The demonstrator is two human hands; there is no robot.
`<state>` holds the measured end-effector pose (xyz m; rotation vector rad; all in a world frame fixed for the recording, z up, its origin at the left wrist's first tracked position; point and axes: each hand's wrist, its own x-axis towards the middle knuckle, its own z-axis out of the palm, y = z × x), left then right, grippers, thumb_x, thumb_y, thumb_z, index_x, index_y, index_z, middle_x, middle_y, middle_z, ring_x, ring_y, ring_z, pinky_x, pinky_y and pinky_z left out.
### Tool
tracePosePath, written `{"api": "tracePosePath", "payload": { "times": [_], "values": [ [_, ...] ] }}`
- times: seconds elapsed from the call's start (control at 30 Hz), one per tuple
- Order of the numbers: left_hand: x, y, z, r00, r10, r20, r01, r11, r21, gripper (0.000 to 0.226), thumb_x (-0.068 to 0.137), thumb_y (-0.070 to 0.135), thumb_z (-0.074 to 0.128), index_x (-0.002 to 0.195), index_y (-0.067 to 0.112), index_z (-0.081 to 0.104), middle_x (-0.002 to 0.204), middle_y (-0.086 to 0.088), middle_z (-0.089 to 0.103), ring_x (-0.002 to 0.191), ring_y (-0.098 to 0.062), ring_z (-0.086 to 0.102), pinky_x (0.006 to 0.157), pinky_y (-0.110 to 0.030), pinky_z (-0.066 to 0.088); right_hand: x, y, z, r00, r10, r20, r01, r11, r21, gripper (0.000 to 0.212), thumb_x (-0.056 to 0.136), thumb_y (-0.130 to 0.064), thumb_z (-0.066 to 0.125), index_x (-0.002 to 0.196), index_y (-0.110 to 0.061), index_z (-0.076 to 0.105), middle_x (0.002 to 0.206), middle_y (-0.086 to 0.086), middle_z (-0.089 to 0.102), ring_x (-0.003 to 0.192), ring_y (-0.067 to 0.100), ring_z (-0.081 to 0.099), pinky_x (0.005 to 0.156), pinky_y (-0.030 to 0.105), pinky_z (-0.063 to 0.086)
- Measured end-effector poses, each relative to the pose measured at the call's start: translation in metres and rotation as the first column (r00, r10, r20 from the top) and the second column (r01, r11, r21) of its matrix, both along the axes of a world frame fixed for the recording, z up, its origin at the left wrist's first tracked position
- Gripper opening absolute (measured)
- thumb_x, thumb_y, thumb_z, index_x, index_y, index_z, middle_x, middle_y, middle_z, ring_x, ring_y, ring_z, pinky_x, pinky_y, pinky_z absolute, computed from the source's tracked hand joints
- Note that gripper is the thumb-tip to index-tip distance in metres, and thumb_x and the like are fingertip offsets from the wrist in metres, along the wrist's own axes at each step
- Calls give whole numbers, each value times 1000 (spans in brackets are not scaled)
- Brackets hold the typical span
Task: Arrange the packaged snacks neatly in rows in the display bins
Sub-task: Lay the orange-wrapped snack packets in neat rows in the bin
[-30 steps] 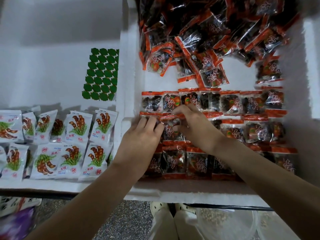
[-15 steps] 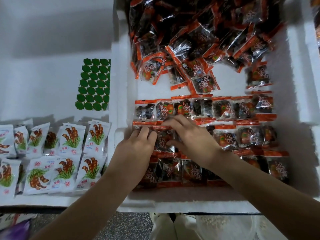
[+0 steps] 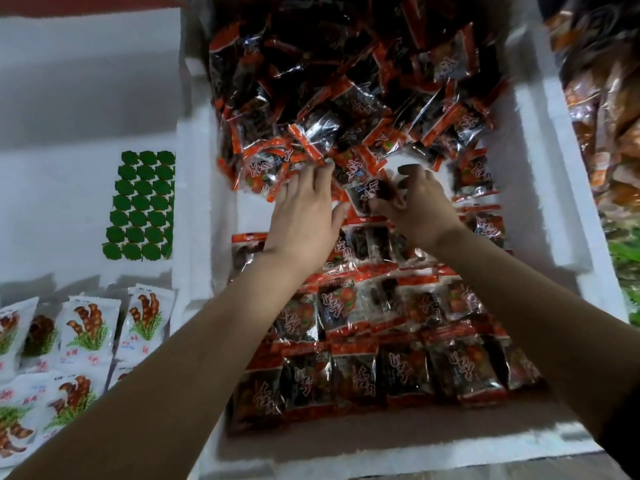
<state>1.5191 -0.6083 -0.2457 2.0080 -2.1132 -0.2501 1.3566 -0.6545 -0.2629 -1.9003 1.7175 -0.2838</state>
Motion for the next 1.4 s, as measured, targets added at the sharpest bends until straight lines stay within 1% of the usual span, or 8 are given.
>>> {"api": "tracePosePath", "payload": {
  "times": [0.23, 0.43, 0.57, 0.73, 0.93, 1.1, 1.27, 1.4],
  "values": [
    [-13, -35, -4, 988, 143, -59, -147, 987, -70, 61, 95, 37, 51, 142, 5, 29, 138, -16, 35, 129, -28, 34, 109, -34, 28, 11, -15, -7, 999, -19, 27, 18, 999, 34, 62, 79, -37, 72, 125, -8, 42, 125, 14, 47, 118, 30, 44, 101, 40, 38],
    [-14, -51, -2, 958, 204, -203, -179, 974, 137, 67, 81, 39, 71, 132, 4, 45, 133, -13, 41, 122, -28, 44, 97, -25, 37, 5, -15, -3, 985, -67, 157, 59, 997, 58, 53, 77, -38, 74, 114, -9, 48, 104, 8, 61, 103, 26, 54, 86, 39, 48],
    [-12, -46, 1, 859, 262, -440, -219, 965, 147, 36, 86, 27, 68, 112, 8, 50, 110, -2, 54, 86, -15, 52, 62, -9, 33, 6, -8, 8, 953, -39, 301, 47, 999, -20, 34, 82, -23, 70, 104, -18, 44, 98, 0, 62, 92, 19, 60, 76, 25, 45],
    [-6, -29, 16, 718, 318, -619, -287, 946, 154, 30, 89, 20, 65, 112, 10, 50, 87, 15, 47, 64, 12, 50, 56, 1, 38, -3, 0, 26, 922, -14, 388, 55, 994, -95, 37, 84, -20, 69, 111, -13, 45, 103, 3, 67, 92, 20, 64, 84, 36, 54],
    [-1, 2, 38, 488, 411, -770, -285, 909, 304, 14, 88, 14, 64, 83, 26, 58, 79, 12, 62, 67, 7, 62, 66, -8, 50, -21, 32, 43, 794, -90, 602, 87, 996, 33, 36, 80, -13, 72, 98, -21, 42, 82, -7, 61, 66, 2, 61, 61, 23, 54],
    [8, 43, 41, 569, 428, -702, -251, 904, 347, 12, 83, 28, 68, 88, 31, 57, 79, 15, 65, 71, -4, 65, 65, -20, 50, -32, 71, 28, 881, -84, 465, 49, 995, 88, 24, 76, -20, 76, 81, -23, 53, 78, -7, 63, 70, 8, 60, 57, 13, 45],
    [8, 78, 28, 791, 283, -542, -26, 901, 433, 25, 81, 29, 71, 102, 27, 55, 95, 13, 64, 82, 0, 60, 68, -10, 47, -35, 104, 9, 891, -203, 406, 100, 961, 259, 34, 81, -27, 72, 102, -20, 46, 91, -5, 64, 76, 11, 64, 65, 24, 53],
    [-3, 92, 13, 869, 202, -451, 39, 882, 470, 30, 85, 25, 68, 106, 26, 47, 91, 12, 59, 73, 4, 54, 63, -8, 45, -34, 120, 0, 954, -144, 262, 94, 977, 193, 33, 84, -31, 69, 103, -22, 44, 82, -15, 57, 71, -3, 53, 53, 6, 42]
  ]
}}
